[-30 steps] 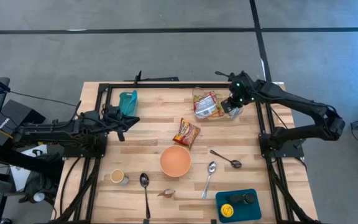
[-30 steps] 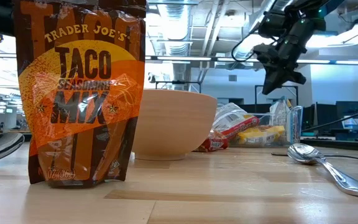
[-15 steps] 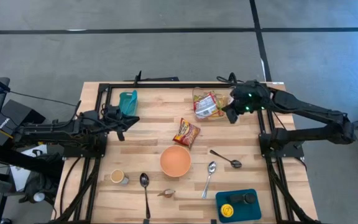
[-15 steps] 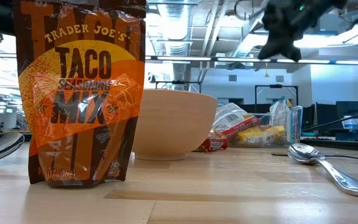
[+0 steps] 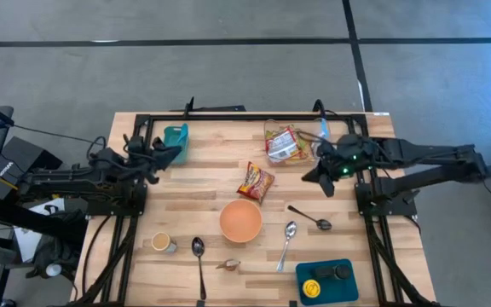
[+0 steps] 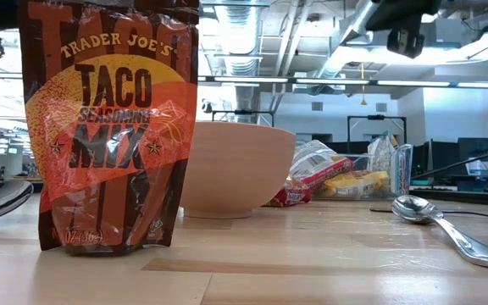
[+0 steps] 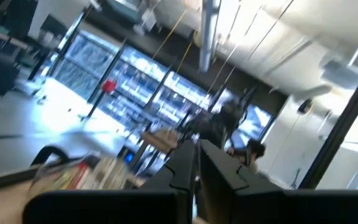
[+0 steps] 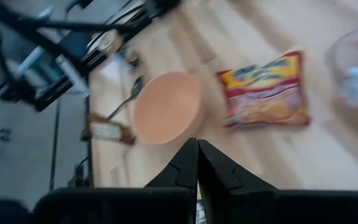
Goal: Pick & Place Food Item
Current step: Put the red noodle pack into the transparent bin
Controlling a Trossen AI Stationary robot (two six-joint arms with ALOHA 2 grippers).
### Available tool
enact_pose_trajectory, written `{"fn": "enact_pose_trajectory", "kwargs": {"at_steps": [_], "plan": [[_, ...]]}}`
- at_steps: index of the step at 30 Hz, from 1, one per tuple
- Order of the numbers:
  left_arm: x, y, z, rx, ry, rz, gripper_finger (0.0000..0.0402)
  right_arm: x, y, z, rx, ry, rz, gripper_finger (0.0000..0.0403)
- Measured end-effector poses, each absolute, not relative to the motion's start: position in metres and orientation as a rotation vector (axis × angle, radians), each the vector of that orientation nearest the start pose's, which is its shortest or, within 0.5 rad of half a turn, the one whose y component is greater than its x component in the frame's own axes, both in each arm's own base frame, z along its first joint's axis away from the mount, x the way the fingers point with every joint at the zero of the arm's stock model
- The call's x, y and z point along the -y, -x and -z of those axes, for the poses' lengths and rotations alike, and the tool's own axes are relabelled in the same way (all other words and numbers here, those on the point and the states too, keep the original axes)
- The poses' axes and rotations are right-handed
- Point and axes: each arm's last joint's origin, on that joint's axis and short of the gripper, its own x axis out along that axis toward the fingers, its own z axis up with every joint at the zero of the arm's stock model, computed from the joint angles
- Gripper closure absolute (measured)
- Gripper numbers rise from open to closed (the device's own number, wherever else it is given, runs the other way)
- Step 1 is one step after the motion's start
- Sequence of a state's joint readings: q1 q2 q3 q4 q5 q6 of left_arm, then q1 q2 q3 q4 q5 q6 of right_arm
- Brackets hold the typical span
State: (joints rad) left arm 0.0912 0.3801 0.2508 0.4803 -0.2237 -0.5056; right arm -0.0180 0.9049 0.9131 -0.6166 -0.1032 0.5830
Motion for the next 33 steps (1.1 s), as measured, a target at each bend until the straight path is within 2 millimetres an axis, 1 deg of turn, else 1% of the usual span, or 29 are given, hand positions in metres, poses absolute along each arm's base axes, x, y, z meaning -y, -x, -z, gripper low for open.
{"fn": "enact_pose_trajectory", "kwargs": {"at_steps": [4, 8, 13, 17, 20, 24, 29, 33], "plan": [[-0.017, -0.113, -0.267, 0.473, 0.522, -0.202, 0.0385, -0.015, -0.182, -0.321, -0.603, -0.579, 0.011, 0.0402], [-0.017, -0.113, -0.268, 0.482, 0.523, -0.199, 0.0385, -0.023, -0.181, -0.321, -0.601, -0.550, 0.008, 0.0402], [-0.017, -0.115, -0.267, 0.483, 0.626, -0.179, 0.0385, -0.026, -0.181, -0.321, -0.598, -0.533, 0.019, 0.0402], [-0.018, -0.122, -0.263, 0.456, 0.694, -0.175, 0.0386, -0.024, -0.181, -0.321, -0.594, -0.532, 0.041, 0.0402], [-0.019, -0.135, -0.254, 0.390, 0.744, -0.192, 0.0392, -0.021, -0.181, -0.320, -0.582, -0.522, 0.090, 0.0402], [-0.020, -0.155, -0.237, 0.266, 0.808, -0.219, 0.0400, -0.017, -0.181, -0.320, -0.572, -0.513, 0.146, 0.0402], [-0.015, -0.180, -0.215, 0.113, 0.857, -0.217, 0.0401, -0.016, -0.181, -0.320, -0.573, -0.513, 0.155, 0.0402], [-0.009, -0.202, -0.207, 0.008, 0.858, -0.226, 0.0401, -0.016, -0.181, -0.319, -0.573, -0.510, 0.154, 0.0402]]}}
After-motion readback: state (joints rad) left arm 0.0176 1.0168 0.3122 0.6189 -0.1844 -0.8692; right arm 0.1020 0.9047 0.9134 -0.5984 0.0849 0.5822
